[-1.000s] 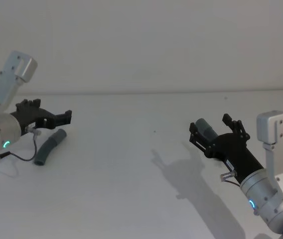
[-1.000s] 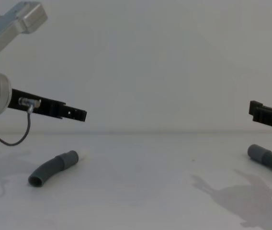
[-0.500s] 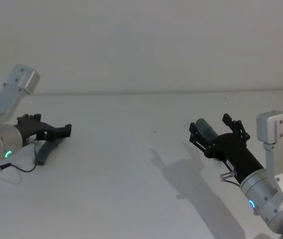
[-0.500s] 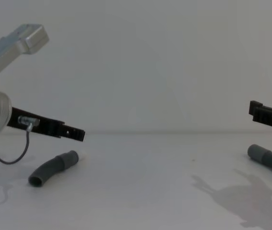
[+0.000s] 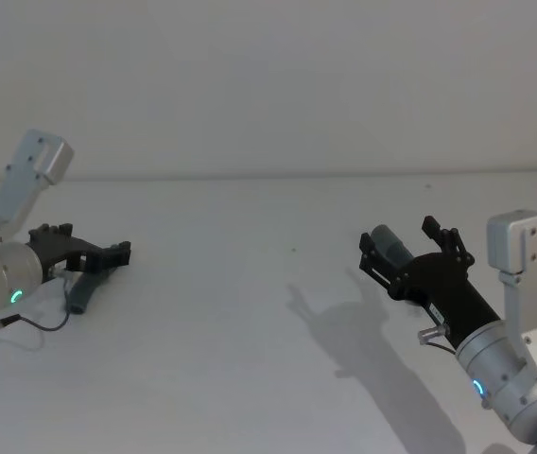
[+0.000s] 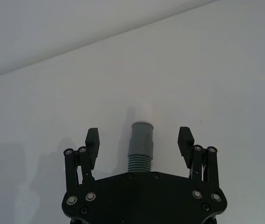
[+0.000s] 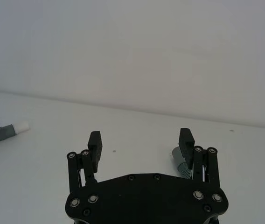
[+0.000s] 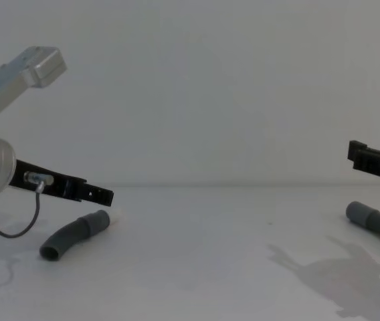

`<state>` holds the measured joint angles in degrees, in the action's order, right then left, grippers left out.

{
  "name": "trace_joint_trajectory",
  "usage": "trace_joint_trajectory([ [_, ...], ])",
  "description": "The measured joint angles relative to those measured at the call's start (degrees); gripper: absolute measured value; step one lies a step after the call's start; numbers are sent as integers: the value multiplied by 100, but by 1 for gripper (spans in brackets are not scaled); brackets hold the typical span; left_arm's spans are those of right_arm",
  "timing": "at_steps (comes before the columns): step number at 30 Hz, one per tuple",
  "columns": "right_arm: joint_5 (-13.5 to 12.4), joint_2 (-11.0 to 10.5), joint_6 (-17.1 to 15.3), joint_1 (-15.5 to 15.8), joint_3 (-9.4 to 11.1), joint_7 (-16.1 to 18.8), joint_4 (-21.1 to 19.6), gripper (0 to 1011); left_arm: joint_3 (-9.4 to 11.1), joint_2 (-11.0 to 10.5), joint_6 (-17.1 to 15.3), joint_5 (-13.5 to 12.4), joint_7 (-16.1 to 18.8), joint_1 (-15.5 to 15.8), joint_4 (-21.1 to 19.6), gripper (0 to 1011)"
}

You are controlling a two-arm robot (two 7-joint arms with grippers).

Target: Use both hands to pick up one end of the pipe from the table, align the ends, and insert them.

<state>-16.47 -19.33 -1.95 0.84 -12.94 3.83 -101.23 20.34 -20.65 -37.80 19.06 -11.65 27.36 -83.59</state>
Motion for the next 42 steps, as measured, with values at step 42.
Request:
trace_joint_trajectory([
  [42, 0, 0, 0, 0, 0, 0, 0, 1002, 448, -110, -225, -294, -963, 820, 878, 1002],
])
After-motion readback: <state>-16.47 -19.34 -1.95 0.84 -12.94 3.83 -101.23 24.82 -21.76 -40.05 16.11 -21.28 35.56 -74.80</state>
